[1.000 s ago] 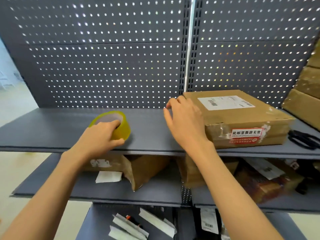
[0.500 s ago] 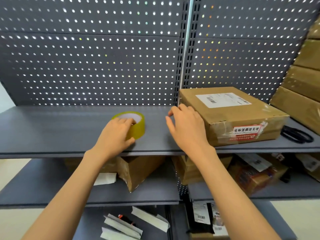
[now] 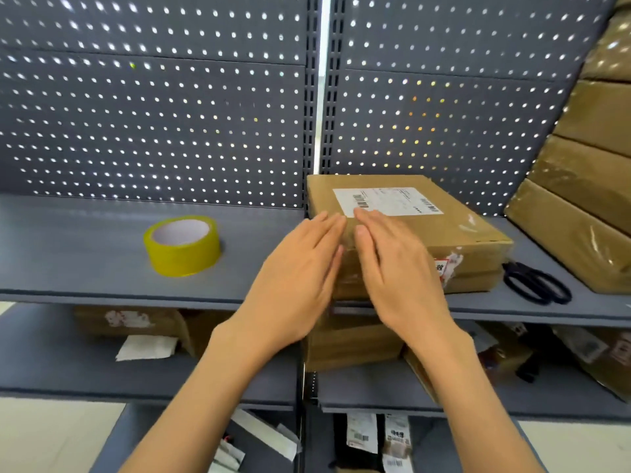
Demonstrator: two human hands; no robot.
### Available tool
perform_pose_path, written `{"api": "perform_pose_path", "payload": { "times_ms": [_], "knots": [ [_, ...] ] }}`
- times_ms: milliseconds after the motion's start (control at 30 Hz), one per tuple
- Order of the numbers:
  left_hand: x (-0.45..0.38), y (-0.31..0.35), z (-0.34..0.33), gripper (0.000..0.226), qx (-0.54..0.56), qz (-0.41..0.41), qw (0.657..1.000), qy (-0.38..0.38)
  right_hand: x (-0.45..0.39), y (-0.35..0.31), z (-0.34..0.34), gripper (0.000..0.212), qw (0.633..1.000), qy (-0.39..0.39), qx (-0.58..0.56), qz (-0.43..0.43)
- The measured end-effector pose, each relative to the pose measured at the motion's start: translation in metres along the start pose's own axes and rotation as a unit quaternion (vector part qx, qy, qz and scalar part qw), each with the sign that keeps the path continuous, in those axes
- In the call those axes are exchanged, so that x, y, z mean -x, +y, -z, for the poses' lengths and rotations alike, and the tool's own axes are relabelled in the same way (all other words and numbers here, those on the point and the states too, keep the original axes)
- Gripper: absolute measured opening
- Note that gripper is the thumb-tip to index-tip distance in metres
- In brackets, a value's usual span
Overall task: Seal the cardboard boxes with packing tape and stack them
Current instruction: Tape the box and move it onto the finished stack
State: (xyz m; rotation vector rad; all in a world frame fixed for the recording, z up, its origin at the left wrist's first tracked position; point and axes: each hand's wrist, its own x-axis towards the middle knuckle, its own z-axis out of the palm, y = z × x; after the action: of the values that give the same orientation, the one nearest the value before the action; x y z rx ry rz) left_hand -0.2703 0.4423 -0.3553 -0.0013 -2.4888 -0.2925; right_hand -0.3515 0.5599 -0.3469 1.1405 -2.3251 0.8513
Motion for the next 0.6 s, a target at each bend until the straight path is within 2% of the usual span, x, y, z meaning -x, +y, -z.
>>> {"api": "perform_pose_path", "payload": {
  "times_ms": [100,167,300,433,500,600],
  "knots": [
    [-0.003,0.008,-0.026,0.049,-0.025,0.016,0.999,-0.023,0.004,0.025,-0.001,0.073,0.991,-0.109,0.038,0.066],
    [0.001,0.009,-0.033,0.05,-0.035,0.029,0.999,-0.028,0.007,0.043,0.0,0.074,0.984,-0.139,0.061,0.098],
    [0.004,0.008,-0.03,0.053,0.024,0.062,0.998,-0.018,0.005,0.068,0.009,0.069,0.987,-0.124,0.038,0.097],
    [-0.001,0.008,-0.016,0.042,0.121,0.124,0.985,0.013,-0.001,0.072,0.02,0.059,0.987,-0.129,0.004,0.1],
    [-0.006,0.01,-0.012,0.035,0.139,0.134,0.981,0.032,-0.01,0.066,0.024,0.048,0.987,-0.119,-0.017,0.103],
    [-0.012,0.006,-0.021,0.04,0.155,0.128,0.98,0.012,-0.022,0.06,0.016,0.048,0.982,-0.132,-0.019,0.134]
  ]
}}
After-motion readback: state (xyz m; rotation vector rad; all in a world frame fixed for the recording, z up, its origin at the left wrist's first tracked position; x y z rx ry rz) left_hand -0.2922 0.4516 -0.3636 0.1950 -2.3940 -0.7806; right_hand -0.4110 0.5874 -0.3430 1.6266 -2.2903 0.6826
